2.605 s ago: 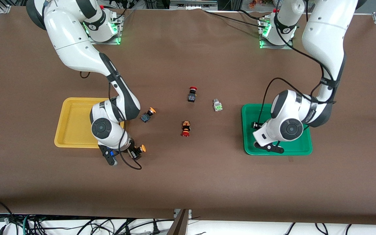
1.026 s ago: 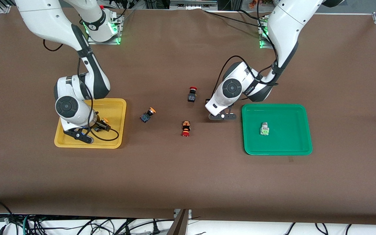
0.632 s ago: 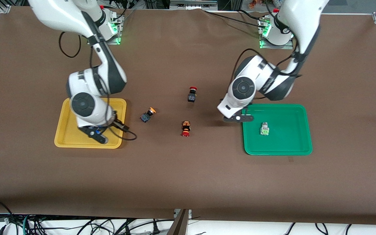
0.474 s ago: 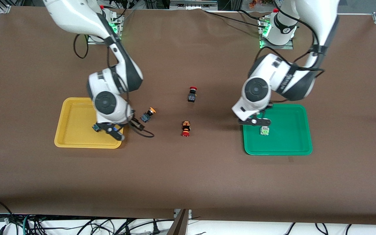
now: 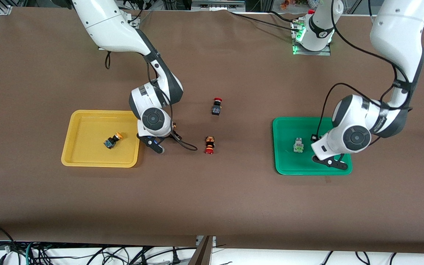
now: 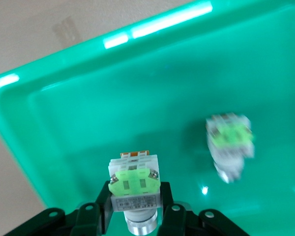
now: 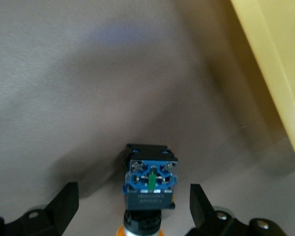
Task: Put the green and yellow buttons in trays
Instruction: 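Lower the green button into the green tray and open the left gripper, then lower the blue button into the yellow tray while the left gripper withdraws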
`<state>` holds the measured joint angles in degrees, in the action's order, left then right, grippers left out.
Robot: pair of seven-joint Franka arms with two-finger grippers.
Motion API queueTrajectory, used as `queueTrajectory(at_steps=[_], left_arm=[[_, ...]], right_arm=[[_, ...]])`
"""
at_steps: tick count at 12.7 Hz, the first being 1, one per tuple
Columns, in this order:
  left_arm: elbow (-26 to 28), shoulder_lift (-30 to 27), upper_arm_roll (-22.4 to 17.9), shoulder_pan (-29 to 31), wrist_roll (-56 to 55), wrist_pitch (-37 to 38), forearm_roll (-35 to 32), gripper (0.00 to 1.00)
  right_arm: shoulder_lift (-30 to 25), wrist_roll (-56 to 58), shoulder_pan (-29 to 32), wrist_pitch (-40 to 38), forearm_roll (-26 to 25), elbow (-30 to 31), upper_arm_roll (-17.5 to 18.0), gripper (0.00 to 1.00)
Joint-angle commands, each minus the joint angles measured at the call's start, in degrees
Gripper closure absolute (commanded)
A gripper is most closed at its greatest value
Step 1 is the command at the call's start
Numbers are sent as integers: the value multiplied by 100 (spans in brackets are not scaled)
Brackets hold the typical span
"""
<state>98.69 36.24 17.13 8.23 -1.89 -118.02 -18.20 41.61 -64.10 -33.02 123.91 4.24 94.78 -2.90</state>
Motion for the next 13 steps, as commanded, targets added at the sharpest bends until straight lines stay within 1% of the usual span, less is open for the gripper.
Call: queueTrajectory(at_steps=[1, 2, 3, 4, 5, 6, 7, 9, 10, 11, 12, 13], left_arm=[[-104, 85, 88, -14, 30, -116, -201, 0], [-104, -133, 97, -14, 13, -11, -193, 0], [-130, -457, 141, -14, 4, 234, -114, 0], [-226, -808, 167, -40, -5, 601, -9, 0], [-488, -1212, 281, -49, -14, 1118, 375, 0], [-795, -1494, 334, -49, -66, 1672, 666, 0], [-1268, -1628, 326, -32, -49, 2060, 756, 0], [-2244, -1664, 300, -5, -75, 2799, 722, 0], [-2431, -1638, 317, -5, -84, 2872, 782, 0], [-2459, -1690, 300, 64, -23, 3038, 844, 0], [-2460, -1882, 334, 282, 21, 3257, 1027, 0], [-2390, -2032, 343, 328, -57, 3346, 1203, 0]], right_arm=[[-47, -33, -47, 98, 86, 146, -53, 0], [-47, -59, -21, 98, 86, 111, -53, 5], [-65, -76, -3, 81, 95, 94, -62, 55], [-91, -120, 15, 63, 95, 93, -62, 100], [-109, -120, 23, 54, 95, 85, -79, 100], [-135, -138, 23, 37, 95, 85, -88, 100], [-153, -94, 15, 37, 86, 85, -97, 100], [-249, -24, 15, -103, 16, 76, -201, 100], [-336, 63, 23, -313, -19, -2, -315, 100], [-468, 438, 23, -715, -11, -142, -551, 100], [-582, 1025, 32, -1250, 50, -274, -815, 100], [-662, 1675, 102, -1725, 85, -337, -1044, 100]])
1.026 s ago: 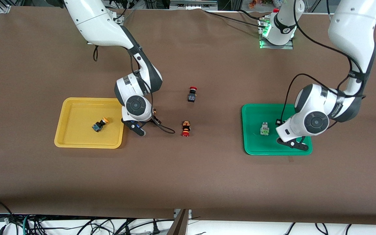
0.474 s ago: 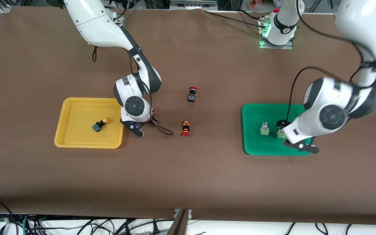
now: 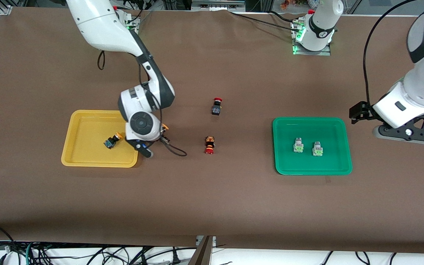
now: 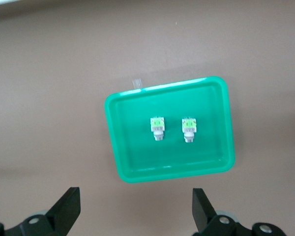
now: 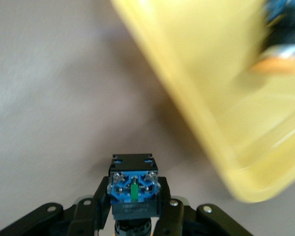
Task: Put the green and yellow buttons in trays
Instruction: 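Lower the blue button into the yellow tray while the left gripper withdraws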
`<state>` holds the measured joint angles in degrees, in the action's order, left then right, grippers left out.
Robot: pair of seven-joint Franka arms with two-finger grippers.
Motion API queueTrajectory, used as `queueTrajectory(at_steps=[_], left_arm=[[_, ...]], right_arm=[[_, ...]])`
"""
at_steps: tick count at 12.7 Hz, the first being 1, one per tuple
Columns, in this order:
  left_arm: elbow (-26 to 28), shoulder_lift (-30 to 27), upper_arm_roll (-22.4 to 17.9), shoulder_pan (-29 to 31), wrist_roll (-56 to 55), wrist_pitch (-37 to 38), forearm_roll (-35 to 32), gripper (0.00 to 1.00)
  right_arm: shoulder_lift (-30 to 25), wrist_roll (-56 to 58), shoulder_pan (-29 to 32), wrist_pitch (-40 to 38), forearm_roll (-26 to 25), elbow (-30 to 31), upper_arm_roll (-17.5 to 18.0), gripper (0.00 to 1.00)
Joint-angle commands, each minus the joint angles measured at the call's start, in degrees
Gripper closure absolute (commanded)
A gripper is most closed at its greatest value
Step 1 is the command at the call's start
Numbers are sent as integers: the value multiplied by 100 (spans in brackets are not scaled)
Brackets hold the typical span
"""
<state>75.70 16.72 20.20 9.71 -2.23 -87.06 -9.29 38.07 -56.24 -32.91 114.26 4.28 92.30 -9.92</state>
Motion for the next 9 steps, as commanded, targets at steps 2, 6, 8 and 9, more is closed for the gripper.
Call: queueTrajectory(at_steps=[2, 6, 8, 9], left_arm=[[33, -257, 10, 250, 56, 339, 427, 0], [2068, -1819, -1677, -1270, -49, -1012, 885, 0], [1836, -1708, -1669, -1261, -40, -682, 876, 0], [1791, -1664, -1669, -1261, -40, -672, 876, 0]], right_arm=[[-344, 1798, 171, -1212, 82, -37, -563, 100], [-274, 2221, 302, -1143, 82, 341, -582, 25], [-265, 2581, 391, -1195, 82, 332, -582, 0], [-282, 2801, 400, -1248, 82, 323, -590, 0]])
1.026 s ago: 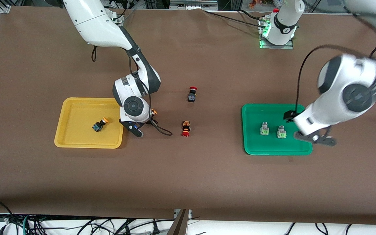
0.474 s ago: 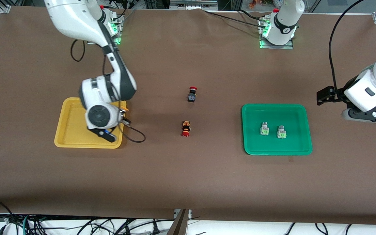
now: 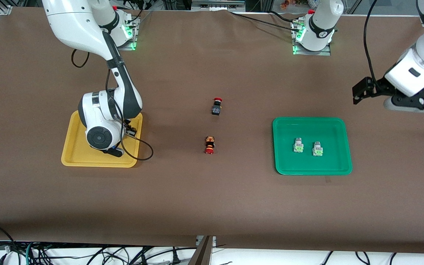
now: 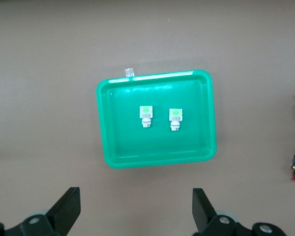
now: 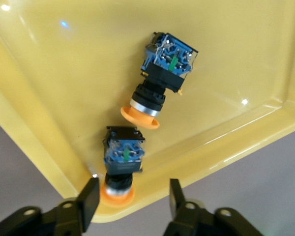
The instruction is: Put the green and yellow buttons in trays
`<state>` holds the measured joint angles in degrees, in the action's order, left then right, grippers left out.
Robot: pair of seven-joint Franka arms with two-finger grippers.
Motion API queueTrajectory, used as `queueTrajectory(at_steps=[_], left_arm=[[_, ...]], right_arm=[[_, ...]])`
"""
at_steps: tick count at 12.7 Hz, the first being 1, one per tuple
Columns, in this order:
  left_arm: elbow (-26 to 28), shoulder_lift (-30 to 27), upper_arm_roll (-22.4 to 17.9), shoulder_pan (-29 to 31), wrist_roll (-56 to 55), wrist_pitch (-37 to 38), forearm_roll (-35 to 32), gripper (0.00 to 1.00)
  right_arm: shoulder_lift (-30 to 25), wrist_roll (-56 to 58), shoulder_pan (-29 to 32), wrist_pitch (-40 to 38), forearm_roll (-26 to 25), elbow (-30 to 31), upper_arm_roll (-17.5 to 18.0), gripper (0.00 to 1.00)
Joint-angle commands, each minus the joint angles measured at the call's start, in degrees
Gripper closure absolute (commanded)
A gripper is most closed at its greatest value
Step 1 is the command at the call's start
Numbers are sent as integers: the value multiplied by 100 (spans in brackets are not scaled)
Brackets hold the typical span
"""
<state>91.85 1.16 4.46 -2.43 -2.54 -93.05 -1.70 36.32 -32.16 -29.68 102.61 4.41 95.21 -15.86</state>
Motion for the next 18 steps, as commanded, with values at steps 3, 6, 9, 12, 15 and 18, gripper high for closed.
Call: queueTrajectory(at_steps=[3, 6, 9, 12, 15, 18], left_arm=[[167, -89, -86, -74, -27, -64, 117, 0], [167, -89, -86, -65, 16, -47, 117, 0], [167, -89, -86, -65, 17, -47, 117, 0], [167, -89, -95, -56, 34, -47, 117, 0], [158, -89, -86, -56, 34, -55, 117, 0], [149, -81, -86, -109, 43, -73, 126, 0]], right_arm=[[-195, 544, 208, -529, 51, -414, -13, 0], [-580, 1077, 226, -1470, 60, -1179, -390, 0], [-1650, 1975, 226, -1674, 42, -1181, -812, 0], [-2434, 2476, 226, -1875, -37, -1137, -1093, 0], [-2612, 2837, 226, -1894, -81, -997, -1226, 0], [-3191, 3266, 383, -1377, -388, -49, -1069, 0]])
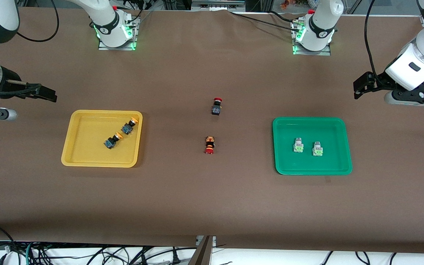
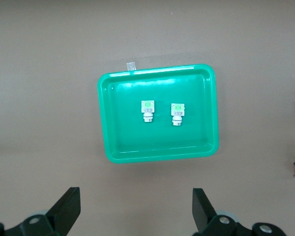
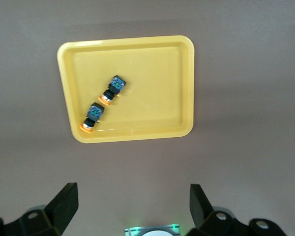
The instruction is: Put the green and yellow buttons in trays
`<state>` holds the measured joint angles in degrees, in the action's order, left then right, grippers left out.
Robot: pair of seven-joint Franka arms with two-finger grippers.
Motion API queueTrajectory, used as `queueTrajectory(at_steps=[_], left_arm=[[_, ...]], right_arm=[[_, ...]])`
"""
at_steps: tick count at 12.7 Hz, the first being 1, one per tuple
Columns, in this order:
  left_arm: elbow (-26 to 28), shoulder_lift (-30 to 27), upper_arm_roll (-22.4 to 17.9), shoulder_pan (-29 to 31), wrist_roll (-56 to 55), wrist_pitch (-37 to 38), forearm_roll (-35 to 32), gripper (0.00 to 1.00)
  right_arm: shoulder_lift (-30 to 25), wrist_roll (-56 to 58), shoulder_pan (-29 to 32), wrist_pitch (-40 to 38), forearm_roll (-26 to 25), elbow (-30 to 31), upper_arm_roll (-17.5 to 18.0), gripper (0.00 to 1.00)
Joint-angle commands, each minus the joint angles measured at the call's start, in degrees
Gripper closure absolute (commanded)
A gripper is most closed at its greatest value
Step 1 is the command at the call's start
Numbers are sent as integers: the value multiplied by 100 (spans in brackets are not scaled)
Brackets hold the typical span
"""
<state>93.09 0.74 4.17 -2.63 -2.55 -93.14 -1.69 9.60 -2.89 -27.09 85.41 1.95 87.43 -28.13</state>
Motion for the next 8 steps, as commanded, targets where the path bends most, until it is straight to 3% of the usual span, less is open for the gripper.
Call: queueTrajectory(at_steps=[1, 5, 6, 8], left_arm=[[-10, -39, -57, -106, 36, -56, 125, 0], [-19, -3, -57, -106, 44, -64, 117, 0], [-19, -12, -57, -106, 45, -64, 117, 0], [-19, -3, -57, -106, 45, -64, 117, 0]], right_arm=[[-547, 463, 569, 336, -142, 732, 506, 0], [-635, 614, 2616, 327, -186, 828, 2702, 0], [-643, 614, 2934, 335, -203, 846, 3073, 0], [-652, 623, 2946, 309, -326, 846, 3094, 0]])
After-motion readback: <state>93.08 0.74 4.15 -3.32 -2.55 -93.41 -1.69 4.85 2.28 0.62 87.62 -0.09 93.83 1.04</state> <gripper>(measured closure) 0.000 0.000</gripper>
